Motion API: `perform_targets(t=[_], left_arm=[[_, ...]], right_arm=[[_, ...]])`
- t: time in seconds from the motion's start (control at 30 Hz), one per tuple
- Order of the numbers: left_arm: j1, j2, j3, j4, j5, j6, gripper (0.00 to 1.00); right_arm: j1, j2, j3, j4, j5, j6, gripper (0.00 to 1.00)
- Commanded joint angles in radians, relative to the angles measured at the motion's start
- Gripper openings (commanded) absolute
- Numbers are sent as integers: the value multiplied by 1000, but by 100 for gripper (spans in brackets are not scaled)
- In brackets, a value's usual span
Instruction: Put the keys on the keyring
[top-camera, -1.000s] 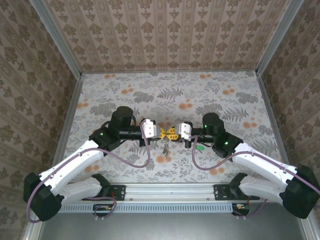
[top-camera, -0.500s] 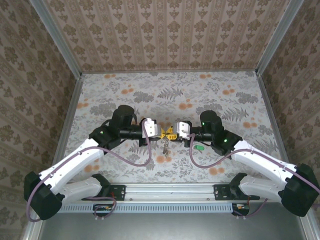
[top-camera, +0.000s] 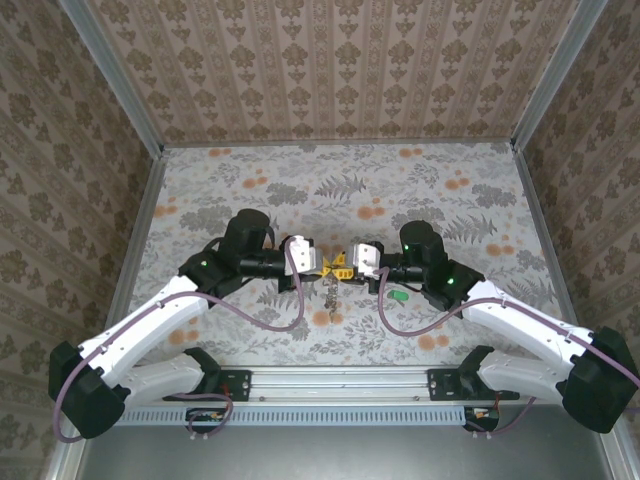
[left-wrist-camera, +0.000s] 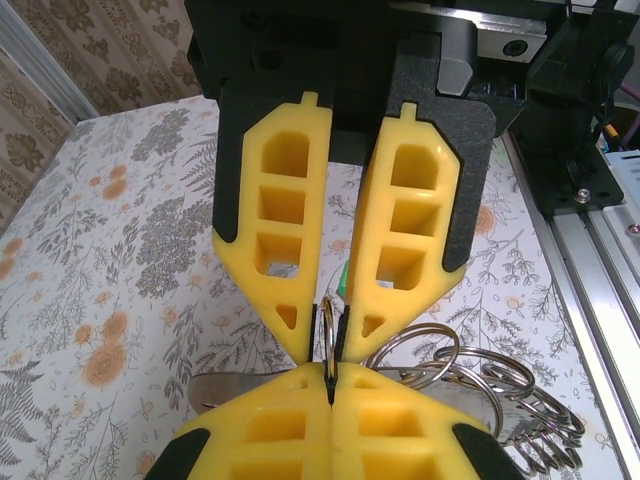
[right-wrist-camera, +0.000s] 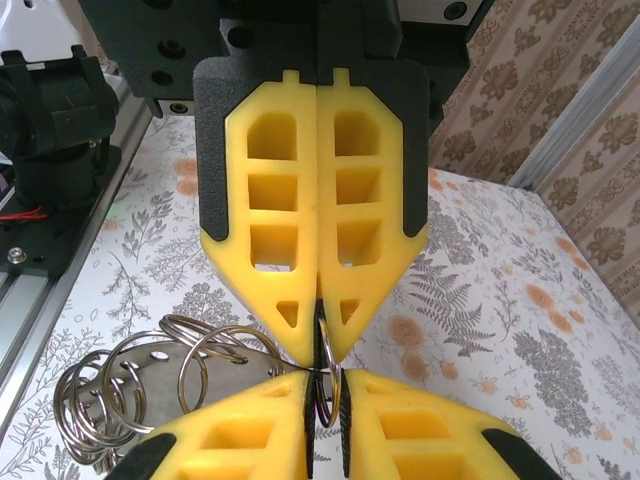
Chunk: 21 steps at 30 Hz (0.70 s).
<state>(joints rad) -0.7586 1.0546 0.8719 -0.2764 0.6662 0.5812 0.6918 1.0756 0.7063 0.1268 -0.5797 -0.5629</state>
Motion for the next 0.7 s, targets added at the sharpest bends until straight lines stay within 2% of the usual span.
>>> perform_targets(t=[0.0, 0.17, 0.67], left_arm=[[-5, 5, 48, -7, 30, 12, 0], [-5, 8, 51, -23, 25, 16, 0], [-5, 28, 54, -20, 44, 14, 0]], right_arm=[[4, -24, 40, -54, 24, -48, 18], [4, -18, 93, -203, 35, -110, 19], [14, 45, 139, -252, 35, -112, 18]])
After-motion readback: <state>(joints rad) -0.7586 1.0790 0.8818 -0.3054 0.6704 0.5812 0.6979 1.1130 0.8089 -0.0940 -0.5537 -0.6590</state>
